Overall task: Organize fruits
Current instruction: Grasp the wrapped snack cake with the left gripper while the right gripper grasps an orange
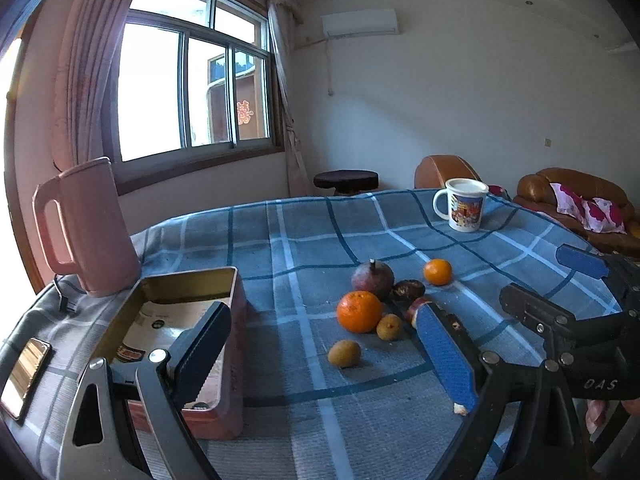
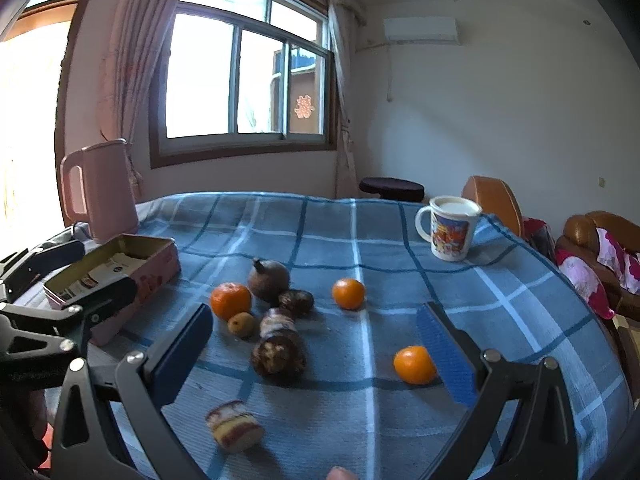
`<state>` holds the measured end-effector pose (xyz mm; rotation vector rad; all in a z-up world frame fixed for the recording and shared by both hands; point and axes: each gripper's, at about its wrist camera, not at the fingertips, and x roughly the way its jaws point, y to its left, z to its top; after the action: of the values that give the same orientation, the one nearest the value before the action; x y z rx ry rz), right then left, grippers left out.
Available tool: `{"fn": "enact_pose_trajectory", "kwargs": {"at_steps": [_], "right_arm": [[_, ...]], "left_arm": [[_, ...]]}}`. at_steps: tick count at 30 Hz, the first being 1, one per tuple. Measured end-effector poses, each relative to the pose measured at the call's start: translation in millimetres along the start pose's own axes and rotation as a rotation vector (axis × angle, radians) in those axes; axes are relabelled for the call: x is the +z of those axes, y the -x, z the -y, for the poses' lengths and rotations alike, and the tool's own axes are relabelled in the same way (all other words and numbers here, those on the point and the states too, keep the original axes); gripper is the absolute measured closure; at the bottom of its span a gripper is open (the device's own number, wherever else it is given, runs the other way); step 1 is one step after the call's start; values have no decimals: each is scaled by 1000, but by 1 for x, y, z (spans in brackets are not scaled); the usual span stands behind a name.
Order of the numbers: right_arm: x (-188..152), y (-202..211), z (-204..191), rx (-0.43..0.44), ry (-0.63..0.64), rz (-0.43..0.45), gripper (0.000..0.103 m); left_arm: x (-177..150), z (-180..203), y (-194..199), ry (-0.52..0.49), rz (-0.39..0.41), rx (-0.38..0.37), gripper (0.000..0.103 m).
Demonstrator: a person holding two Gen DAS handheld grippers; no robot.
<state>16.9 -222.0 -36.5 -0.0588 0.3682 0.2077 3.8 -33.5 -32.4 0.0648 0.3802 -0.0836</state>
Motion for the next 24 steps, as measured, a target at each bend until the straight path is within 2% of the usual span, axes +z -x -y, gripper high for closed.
{"fn": "enact_pose_trajectory", "kwargs": {"at_steps": [4,9,14,19,21,23,24], "right_arm": [[-9,-4,13,-32,-18,-24,0],[-25,-11,35,-76,-51,-62,0],[-39,-17,54,-103,-88,-93,0],[-43,-22,66,-140,-106,-112,0],[-44,-26,72,-131,-120,-127,0],[-42,-29,73,-123,-111,-145,0],[-41,-31,72,-126,-102,-157,0]], "left_arm": [[-5,5,-8,6,-27,-30,8],[-16,22,-19,4,-83,-106,8],[-29,50,-25,-33,-148,-203,8],[-38,74,-31,-89,-186,-254,9],[-41,81,-32,-111,-199,-272,24],[-43,83,-38,-118,-237,-297,49],[-44,84,-41,-113,-254,-317,52]]}}
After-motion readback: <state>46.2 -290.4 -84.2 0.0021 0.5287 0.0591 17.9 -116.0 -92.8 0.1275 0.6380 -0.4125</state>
